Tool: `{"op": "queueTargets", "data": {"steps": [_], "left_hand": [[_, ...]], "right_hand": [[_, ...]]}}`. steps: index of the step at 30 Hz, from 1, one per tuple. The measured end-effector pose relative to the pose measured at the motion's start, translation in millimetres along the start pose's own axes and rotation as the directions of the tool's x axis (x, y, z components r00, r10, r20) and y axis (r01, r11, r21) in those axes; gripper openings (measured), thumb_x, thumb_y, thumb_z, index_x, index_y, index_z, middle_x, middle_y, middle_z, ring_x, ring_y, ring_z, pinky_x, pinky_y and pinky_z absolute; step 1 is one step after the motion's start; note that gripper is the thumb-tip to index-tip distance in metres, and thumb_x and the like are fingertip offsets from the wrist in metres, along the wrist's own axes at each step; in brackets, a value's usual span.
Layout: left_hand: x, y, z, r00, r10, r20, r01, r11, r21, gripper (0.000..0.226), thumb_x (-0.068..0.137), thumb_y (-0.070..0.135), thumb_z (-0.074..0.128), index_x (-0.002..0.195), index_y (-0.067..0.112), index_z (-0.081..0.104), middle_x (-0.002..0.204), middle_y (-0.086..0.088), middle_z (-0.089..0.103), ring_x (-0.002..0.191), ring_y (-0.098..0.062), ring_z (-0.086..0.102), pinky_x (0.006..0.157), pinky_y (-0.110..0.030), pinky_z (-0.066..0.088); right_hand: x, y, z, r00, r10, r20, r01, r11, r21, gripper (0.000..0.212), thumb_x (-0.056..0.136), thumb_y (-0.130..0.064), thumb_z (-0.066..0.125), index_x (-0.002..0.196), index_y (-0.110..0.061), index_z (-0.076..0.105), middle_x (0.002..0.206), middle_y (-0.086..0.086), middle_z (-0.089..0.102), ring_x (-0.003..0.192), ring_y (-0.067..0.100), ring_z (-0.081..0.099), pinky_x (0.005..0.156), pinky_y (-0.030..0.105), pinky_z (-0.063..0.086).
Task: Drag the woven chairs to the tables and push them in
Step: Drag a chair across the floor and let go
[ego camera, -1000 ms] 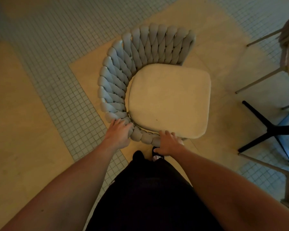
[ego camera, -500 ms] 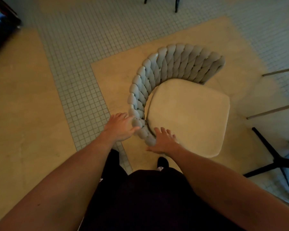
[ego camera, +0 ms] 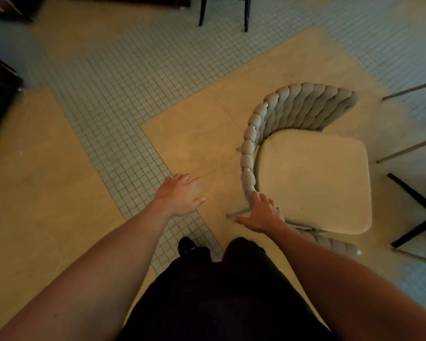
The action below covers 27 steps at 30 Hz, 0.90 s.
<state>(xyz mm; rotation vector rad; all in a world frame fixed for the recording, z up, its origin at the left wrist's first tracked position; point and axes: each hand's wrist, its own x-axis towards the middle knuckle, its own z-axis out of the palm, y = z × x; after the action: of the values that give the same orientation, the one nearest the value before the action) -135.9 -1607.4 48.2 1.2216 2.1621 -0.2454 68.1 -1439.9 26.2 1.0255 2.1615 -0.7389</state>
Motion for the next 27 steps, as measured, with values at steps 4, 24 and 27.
{"op": "queueTargets", "data": {"steps": [4, 24, 27], "left_hand": [[14, -27, -18, 0.998, 0.047, 0.029, -0.049, 0.998, 0.045, 0.076, 0.097, 0.069, 0.036, 0.159, 0.028, 0.020, 0.164, -0.011, 0.024, 0.149, -0.030, 0.022, 0.120, -0.050, 0.023], [176, -15, -147, 0.913, 0.380, 0.150, -0.408, 0.836, 0.367, 0.078, 0.095, 0.068, 0.040, 0.160, 0.033, 0.016, 0.165, -0.007, 0.023, 0.150, -0.027, 0.021, 0.119, -0.047, 0.024], [191, -3, -157, 0.873, 0.444, 0.202, -0.488, 0.774, 0.404, 0.080, 0.094, 0.068, 0.042, 0.160, 0.033, 0.015, 0.165, -0.007, 0.022, 0.150, -0.028, 0.020, 0.119, -0.047, 0.023]], "right_hand": [[5, -16, -1, 0.996, 0.082, -0.043, -0.079, 0.995, 0.058, 0.113, 0.073, -0.081, 0.067, 0.157, -0.024, 0.017, 0.159, 0.007, 0.032, 0.144, 0.037, 0.033, 0.113, 0.056, 0.034], [66, -36, -36, 0.912, 0.407, -0.054, -0.360, 0.856, 0.371, 0.104, 0.075, -0.077, 0.068, 0.154, -0.025, 0.026, 0.155, 0.005, 0.037, 0.141, 0.035, 0.036, 0.112, 0.055, 0.034], [68, -39, -34, 0.893, 0.449, -0.023, -0.397, 0.811, 0.431, 0.103, 0.075, -0.077, 0.068, 0.154, -0.026, 0.027, 0.154, 0.005, 0.039, 0.141, 0.034, 0.037, 0.113, 0.054, 0.034]]}}
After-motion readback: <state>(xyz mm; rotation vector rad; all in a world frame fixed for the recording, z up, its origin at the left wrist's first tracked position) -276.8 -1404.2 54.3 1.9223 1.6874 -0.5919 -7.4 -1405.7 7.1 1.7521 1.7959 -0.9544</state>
